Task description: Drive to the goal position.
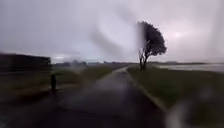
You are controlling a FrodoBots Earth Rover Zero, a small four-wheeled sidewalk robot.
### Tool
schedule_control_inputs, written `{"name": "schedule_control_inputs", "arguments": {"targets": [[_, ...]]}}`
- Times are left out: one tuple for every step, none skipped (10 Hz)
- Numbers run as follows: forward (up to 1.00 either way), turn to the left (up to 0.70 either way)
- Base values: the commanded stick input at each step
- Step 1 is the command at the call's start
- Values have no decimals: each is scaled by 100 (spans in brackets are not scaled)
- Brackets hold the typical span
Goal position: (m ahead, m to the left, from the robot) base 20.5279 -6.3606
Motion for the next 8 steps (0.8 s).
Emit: {"name": "schedule_control_inputs", "arguments": {"targets": [[70,0],[70,0],[70,0],[70,0],[70,0],[70,0],[70,0],[70,0]]}}
